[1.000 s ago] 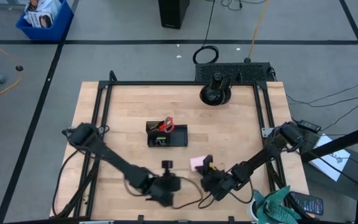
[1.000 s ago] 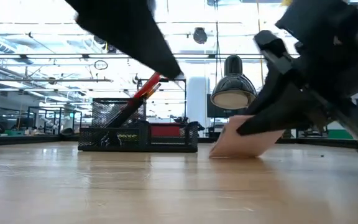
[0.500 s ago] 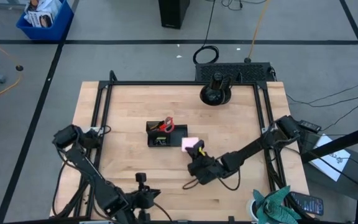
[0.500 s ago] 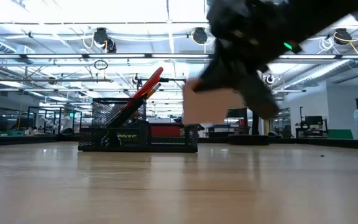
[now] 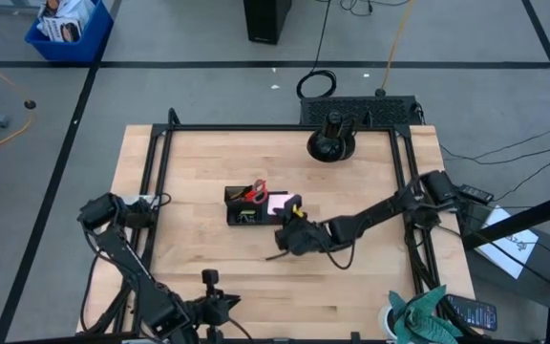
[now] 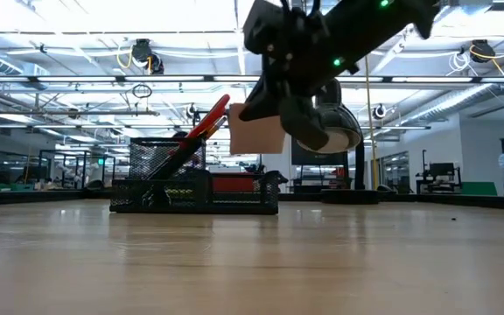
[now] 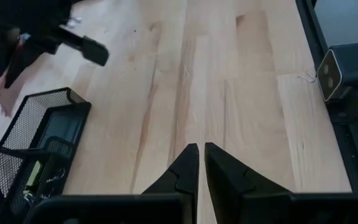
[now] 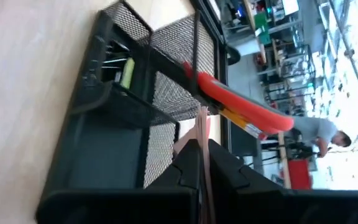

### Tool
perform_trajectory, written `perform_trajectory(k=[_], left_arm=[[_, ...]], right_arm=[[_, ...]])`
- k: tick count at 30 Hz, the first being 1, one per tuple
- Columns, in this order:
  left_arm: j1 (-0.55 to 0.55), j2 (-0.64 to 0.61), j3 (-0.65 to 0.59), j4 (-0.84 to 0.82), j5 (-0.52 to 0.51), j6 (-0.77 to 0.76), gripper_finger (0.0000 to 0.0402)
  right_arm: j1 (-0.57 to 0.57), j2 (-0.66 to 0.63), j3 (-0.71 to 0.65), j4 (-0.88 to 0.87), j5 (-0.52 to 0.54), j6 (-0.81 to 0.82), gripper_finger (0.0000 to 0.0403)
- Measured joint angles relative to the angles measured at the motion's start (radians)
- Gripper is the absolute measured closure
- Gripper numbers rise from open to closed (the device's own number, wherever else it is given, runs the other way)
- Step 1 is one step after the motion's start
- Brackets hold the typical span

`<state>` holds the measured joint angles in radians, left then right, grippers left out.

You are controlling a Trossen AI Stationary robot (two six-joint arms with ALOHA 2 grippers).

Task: Pick and place office supplies into organizer
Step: Put the pink sticky note into the black desk organizer

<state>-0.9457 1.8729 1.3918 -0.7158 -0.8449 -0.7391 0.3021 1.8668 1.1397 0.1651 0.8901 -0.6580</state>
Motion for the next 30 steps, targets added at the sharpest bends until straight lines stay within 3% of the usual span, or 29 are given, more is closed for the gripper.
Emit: perform_trajectory(k=[12,30], left_arm=[[-0.012,0.000,0.000,-0.023,-0.019,0.004,0.0366],[-0.012,0.000,0.000,-0.026,-0.021,0.015,0.0366]], right_arm=[[-0.063,0.054,0.000,0.050,-0.134,0.040,0.0402],[-0.135,0.118,0.002,0.132,-0.219,0.065,0.0402]])
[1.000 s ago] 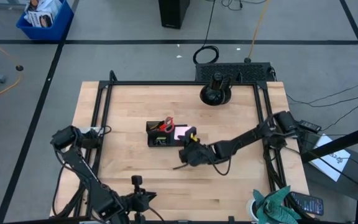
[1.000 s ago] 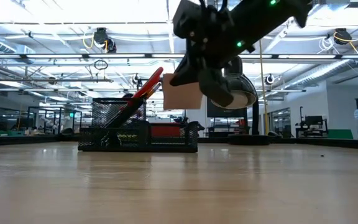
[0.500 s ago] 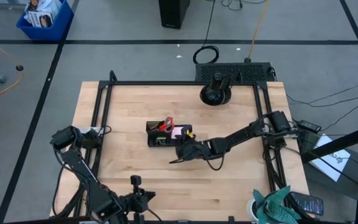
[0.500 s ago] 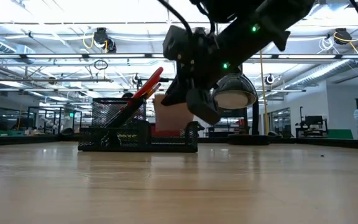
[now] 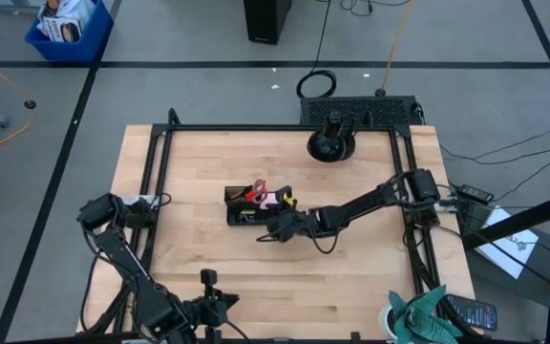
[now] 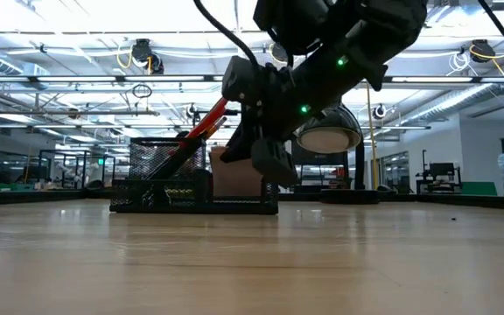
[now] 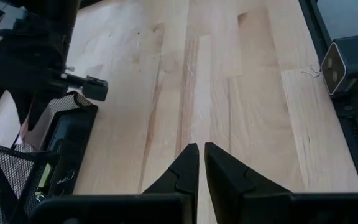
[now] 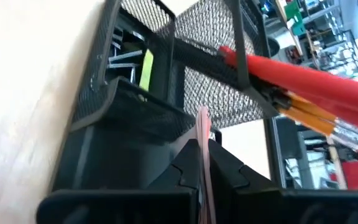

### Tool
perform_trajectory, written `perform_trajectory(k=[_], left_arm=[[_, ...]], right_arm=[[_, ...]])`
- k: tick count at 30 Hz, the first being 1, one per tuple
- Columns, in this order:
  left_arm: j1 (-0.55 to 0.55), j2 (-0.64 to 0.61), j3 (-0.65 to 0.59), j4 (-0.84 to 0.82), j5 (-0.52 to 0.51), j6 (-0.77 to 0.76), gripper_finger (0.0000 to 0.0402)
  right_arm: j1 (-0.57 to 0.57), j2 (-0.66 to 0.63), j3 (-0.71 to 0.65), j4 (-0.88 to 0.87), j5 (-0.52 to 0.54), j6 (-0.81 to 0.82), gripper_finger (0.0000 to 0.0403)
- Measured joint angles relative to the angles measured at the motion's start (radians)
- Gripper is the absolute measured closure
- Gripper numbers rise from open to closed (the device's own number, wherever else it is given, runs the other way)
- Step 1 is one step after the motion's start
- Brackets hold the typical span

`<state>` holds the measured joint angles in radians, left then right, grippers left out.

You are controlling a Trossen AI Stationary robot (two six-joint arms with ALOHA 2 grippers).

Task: Pick and place office supplies into organizer
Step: Put the pink sticky note into the black desk organizer

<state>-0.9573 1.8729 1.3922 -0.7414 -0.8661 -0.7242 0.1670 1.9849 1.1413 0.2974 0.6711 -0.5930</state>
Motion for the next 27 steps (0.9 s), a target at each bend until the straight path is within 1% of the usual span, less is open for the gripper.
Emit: perform_trajectory(k=[3,6,11,13,18,22,27], left_arm=[[0.000,0.000,0.000,0.000,0.000,0.000,0.0366],[0.000,0.000,0.000,0.000,0.000,0.000,0.0366],[0.000,0.000,0.000,0.000,0.000,-0.003,0.0366],[0.000,0.000,0.000,0.000,-0.001,-0.004,0.0366],[0.000,0.000,0.000,0.000,0.004,-0.004,0.0366],[-0.007,0.000,0.000,0.000,0.032,0.013,0.0366],[-0.021,0.000,0.000,0.000,0.029,0.019,0.0366]], right_arm=[[-0.011,-0.002,0.000,0.005,-0.051,0.015,0.0402],[-0.017,-0.002,0.000,-0.003,-0.078,0.046,0.0401],[-0.032,-0.002,0.000,-0.005,-0.181,0.123,0.0400],[-0.036,-0.002,0.000,-0.010,-0.203,0.136,0.0400],[-0.036,-0.002,0.000,-0.032,-0.205,0.149,0.0400],[-0.034,-0.002,0.000,-0.047,-0.207,0.155,0.0399],[-0.028,-0.002,0.000,-0.055,-0.258,0.156,0.0393]])
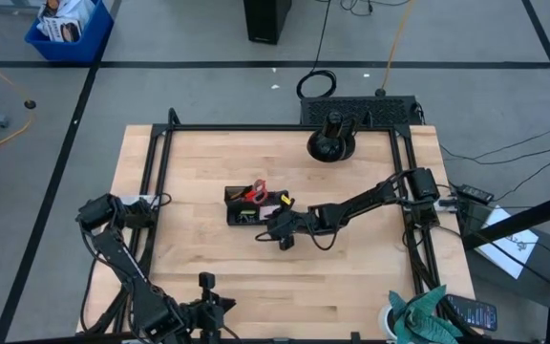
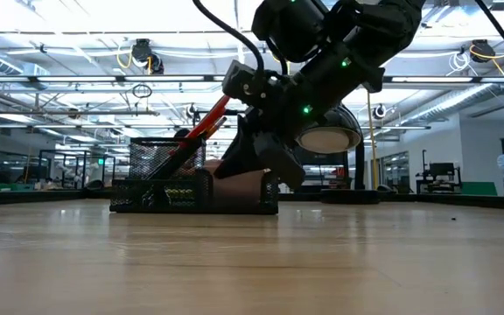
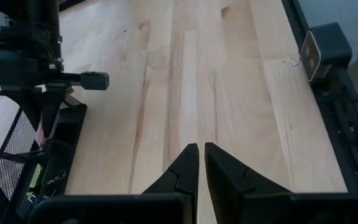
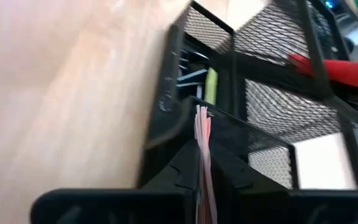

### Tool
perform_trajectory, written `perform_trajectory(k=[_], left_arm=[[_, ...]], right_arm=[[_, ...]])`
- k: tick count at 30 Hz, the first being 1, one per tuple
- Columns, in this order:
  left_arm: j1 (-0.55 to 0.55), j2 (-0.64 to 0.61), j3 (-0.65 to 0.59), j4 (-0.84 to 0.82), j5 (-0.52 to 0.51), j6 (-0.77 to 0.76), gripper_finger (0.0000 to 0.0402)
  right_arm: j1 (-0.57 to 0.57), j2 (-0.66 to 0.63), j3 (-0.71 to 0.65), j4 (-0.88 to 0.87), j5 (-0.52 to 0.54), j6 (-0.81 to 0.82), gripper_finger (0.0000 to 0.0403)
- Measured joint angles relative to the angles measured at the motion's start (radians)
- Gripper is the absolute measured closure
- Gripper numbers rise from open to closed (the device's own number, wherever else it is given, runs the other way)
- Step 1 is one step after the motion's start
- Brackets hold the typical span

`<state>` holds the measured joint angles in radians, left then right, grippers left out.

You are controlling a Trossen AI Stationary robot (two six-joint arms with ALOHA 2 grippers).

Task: Pick and place office supplies into organizer
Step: Put the pink sticky note into the black desk organizer

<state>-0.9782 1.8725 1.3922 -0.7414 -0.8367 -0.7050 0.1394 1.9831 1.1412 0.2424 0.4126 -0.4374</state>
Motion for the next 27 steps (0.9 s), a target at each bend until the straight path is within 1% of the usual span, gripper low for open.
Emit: perform_trajectory(k=[3,11,16,22,27], left_arm=[[0.000,0.000,0.000,-0.001,-0.002,0.003,0.0366],[0.000,0.000,0.000,-0.003,-0.002,0.003,0.0366],[0.000,0.000,0.000,-0.003,-0.002,0.002,0.0366],[0.000,0.000,0.000,0.003,-0.003,-0.014,0.0366],[0.000,0.000,0.000,0.007,-0.003,-0.013,0.0366]], right_arm=[[0.000,0.000,0.000,0.000,-0.021,0.015,0.0369],[-0.001,0.000,0.000,0.000,-0.025,0.037,0.0288],[0.000,0.000,0.000,0.000,-0.026,0.044,0.0250],[0.009,0.000,0.000,0.000,-0.026,0.066,0.0229],[0.029,0.000,0.000,0.000,-0.026,0.055,0.0228]])
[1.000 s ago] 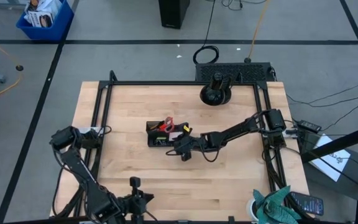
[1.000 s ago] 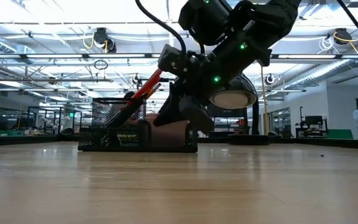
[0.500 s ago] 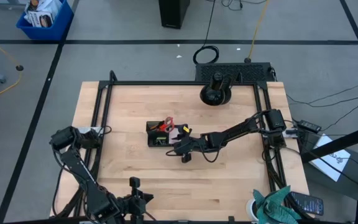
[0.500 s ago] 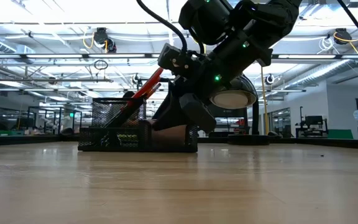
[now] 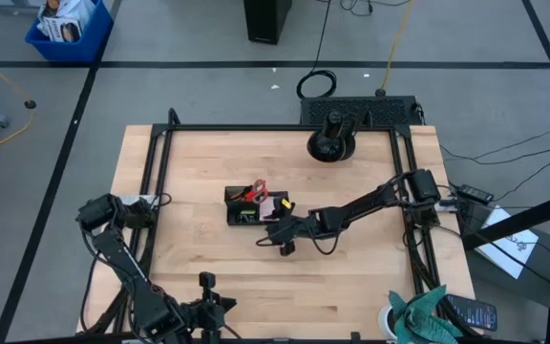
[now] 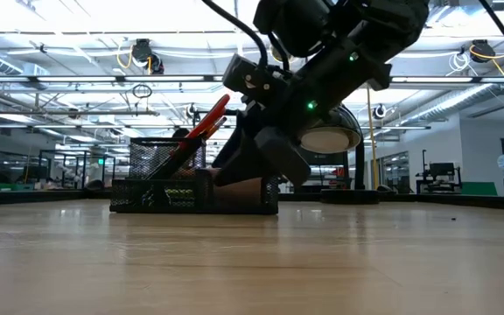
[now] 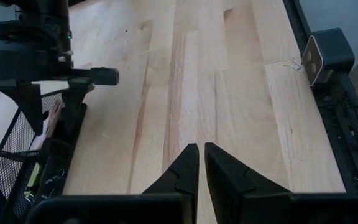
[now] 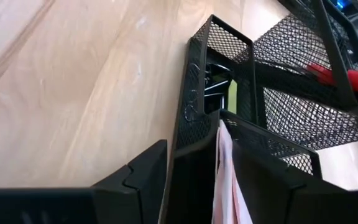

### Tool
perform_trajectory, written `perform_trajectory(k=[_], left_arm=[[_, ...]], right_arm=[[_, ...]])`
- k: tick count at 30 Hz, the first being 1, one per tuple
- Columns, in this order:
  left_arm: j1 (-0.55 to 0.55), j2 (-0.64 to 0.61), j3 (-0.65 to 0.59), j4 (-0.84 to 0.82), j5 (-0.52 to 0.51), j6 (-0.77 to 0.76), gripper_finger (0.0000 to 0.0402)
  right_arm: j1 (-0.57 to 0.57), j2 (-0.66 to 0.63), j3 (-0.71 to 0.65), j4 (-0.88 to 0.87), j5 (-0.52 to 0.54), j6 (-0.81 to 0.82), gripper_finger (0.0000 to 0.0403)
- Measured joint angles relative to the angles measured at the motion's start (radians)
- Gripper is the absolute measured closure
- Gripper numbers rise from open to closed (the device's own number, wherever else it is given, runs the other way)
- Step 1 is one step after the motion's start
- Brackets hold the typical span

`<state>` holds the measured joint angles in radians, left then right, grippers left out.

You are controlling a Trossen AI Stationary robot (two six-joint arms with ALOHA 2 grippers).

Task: Pick and place office supplies into organizer
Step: Put the pink sticky note into the black desk organizer, then return to Home Position

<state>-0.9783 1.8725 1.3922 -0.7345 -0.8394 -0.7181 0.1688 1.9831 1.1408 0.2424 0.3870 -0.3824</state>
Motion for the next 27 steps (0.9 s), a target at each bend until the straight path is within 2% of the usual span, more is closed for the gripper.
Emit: perform_trajectory(k=[15,20,27], left_arm=[[0.000,0.000,0.000,0.006,0.000,-0.001,0.0366],[0.000,0.000,0.000,0.006,0.000,-0.002,0.0366],[-0.001,0.000,0.000,0.006,0.000,-0.003,0.0366]], right_arm=[[0.018,0.000,0.000,-0.036,-0.002,0.048,0.0232],[0.002,0.000,-0.001,-0.076,-0.078,0.090,0.0232],[0.006,-0.010,-0.001,-0.064,-0.073,0.076,0.0232]])
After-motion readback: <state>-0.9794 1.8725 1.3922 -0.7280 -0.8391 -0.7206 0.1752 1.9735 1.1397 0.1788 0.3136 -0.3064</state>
